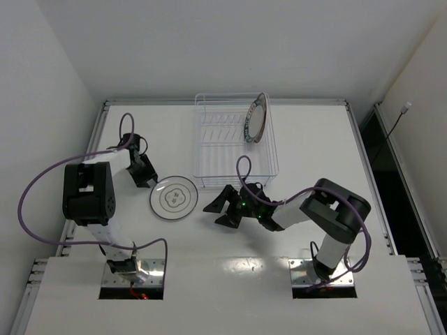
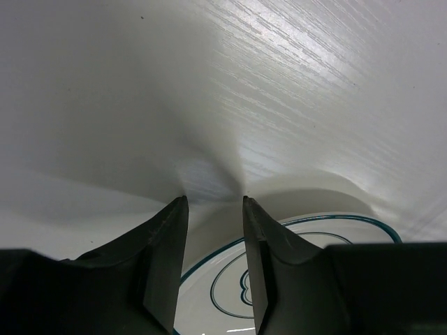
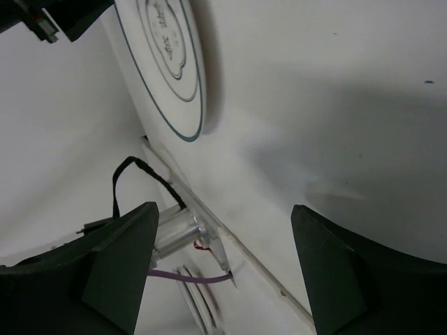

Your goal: Load the plates into the dish rack

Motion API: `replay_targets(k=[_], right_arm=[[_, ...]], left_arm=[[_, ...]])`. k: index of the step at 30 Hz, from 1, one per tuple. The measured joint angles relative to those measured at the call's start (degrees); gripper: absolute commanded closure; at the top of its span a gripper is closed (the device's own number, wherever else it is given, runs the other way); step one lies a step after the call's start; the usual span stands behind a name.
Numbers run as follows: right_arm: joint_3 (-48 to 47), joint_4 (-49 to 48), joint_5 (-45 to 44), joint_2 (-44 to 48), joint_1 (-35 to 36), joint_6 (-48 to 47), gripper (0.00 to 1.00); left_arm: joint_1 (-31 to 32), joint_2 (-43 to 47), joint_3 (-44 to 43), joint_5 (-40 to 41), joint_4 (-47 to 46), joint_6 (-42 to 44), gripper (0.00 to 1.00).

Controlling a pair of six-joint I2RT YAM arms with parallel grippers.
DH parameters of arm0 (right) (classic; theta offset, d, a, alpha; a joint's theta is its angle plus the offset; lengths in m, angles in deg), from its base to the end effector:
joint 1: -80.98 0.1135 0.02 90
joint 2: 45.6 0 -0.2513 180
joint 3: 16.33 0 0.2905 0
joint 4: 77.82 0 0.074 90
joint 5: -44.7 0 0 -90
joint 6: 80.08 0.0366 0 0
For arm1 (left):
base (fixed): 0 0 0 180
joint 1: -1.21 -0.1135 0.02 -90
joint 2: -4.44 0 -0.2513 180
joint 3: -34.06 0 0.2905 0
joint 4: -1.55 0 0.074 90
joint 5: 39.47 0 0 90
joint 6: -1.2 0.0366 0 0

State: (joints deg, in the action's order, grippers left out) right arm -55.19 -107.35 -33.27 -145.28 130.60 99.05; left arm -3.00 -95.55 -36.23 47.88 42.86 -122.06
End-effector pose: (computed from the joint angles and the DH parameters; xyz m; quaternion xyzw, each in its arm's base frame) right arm 0.1871 0.2317 0.0506 0.2446 0.8331 0.4884 0.0862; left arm 0.3511 0.0241 0.1125 -0.3131 0.9350 -0.0634 0.1539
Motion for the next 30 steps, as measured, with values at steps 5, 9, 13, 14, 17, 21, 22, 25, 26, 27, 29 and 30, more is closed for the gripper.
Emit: replay_targets(k=[5,9,13,14,17,21,22,25,26,27,29,30], right_arm=[[0.0,-0.2,0.3,3.3,0.0,-0.6,0.27],[-0.1,-0.6,0.4,4.5,0.0,-1.0,0.27],[-0.3,-4.8,1.2,0.2,0.2,-0.2,0.33],[-0.7,-5.2,1.4,-1.3,0.2,-0.1,0.33],[-1.5,-6.5,1.6,-4.1,0.3,-0.6,0.33],[-1.3,-5.0,1.6,-3.0,0.2,-0.7,0.33],[-0.9,-4.3,1.4,-1.9,0.1,-0.7,0.33],[0.8,-3.4,1.1,1.6,-0.4,-0.9,0.33],[1.4,-3.5,1.0,2.4,-0.4,-0.9,0.33],[1.9,-3.8,1.0,2.8,-0.7,-0.9,0.33],[3.2,-4.4,1.0,3.0,-1.0,-0.8,0.33],[3.8,-4.5,1.0,3.0,-1.1,-0.7,0.33]], left_arm=[[0.0,0.0,0.0,-0.8,0.0,0.0,0.62],[0.0,2.1,2.0,-1.4,-1.3,0.0,0.54],[0.0,6.3,4.2,-2.4,-1.6,0.3,0.54],[0.0,6.8,4.6,-3.0,-1.8,0.6,0.54],[0.0,7.0,5.9,-5.2,-2.1,1.5,0.54],[0.0,7.0,8.0,-7.7,-1.5,2.5,0.54],[0.0,7.0,8.5,-8.2,-1.4,2.6,0.54],[0.0,7.1,8.9,-9.2,-1.5,3.0,0.54],[0.0,7.2,9.0,-9.5,-1.6,3.0,0.54],[0.0,7.3,9.2,-9.7,-1.7,3.1,0.54],[0.0,7.3,9.4,-10.3,-1.9,3.1,0.55],[0.0,7.3,9.4,-10.9,-2.0,3.2,0.57]])
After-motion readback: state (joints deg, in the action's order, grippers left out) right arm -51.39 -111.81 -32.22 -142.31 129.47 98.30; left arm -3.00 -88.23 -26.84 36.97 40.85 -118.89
